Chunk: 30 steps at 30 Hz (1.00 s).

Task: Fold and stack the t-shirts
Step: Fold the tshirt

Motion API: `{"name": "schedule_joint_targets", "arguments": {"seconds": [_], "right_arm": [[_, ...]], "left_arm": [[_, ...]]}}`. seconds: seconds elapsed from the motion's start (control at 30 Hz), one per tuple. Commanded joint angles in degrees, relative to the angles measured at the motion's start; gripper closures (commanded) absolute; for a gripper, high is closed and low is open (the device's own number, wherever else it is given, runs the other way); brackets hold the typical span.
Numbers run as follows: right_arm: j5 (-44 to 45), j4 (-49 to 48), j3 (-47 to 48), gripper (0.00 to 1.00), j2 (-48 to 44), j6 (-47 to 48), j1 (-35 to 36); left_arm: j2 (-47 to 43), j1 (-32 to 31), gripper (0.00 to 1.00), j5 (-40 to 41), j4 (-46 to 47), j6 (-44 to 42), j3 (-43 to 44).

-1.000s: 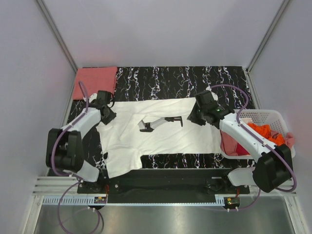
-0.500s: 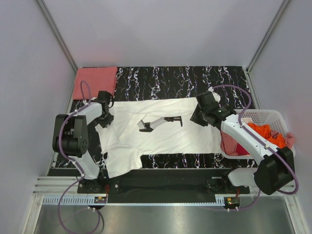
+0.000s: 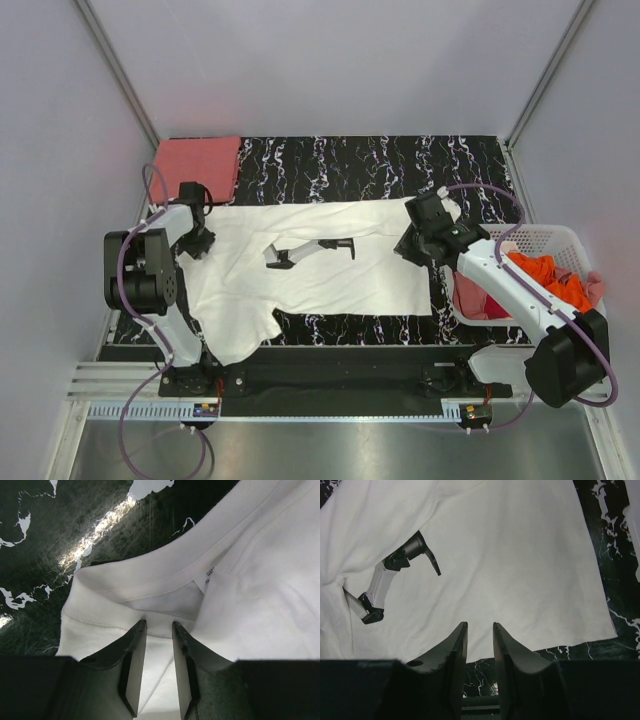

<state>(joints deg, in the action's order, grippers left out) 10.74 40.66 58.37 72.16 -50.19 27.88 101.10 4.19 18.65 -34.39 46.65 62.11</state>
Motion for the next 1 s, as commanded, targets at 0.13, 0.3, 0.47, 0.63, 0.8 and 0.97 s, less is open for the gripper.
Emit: {"name": "schedule_joint_targets", "arguments": {"seconds": [0.13, 0.3, 0.47, 0.63, 0.8, 0.97], "right_arm": [[3.85, 15.49, -1.49, 0.68, 1.50, -26.66, 3.41], [5.43, 15.23, -10.01, 0.73, -2.55, -41.27, 10.86], [5.08, 17.78, -14.15, 0.71, -2.11, -53.33, 14.13], [9.89, 17.96, -17.06, 0.63, -2.46, -60.97, 14.13], [13.33, 18.22, -18.55, 0.58, -3.08, -66.78, 14.13], [15.27, 18.13, -18.47, 0.57, -1.68, -71.00, 14.05]], "left_arm": [[-8.54, -0.05, 0.64, 0.33, -1.03, -5.60, 4.25], [-16.61, -0.76, 0.62, -7.74, -0.42, -10.97, 3.29], [-24.36, -0.93, 0.61, -14.42, 4.50, -9.13, -4.88], [-29.99, -2.34, 0.58, -21.02, 8.46, -10.26, -8.93], [-32.63, -2.43, 0.58, -21.99, 8.82, -11.32, -9.90], [-32.63, -2.52, 0.58, -24.45, 9.08, -9.74, -10.08]]}}
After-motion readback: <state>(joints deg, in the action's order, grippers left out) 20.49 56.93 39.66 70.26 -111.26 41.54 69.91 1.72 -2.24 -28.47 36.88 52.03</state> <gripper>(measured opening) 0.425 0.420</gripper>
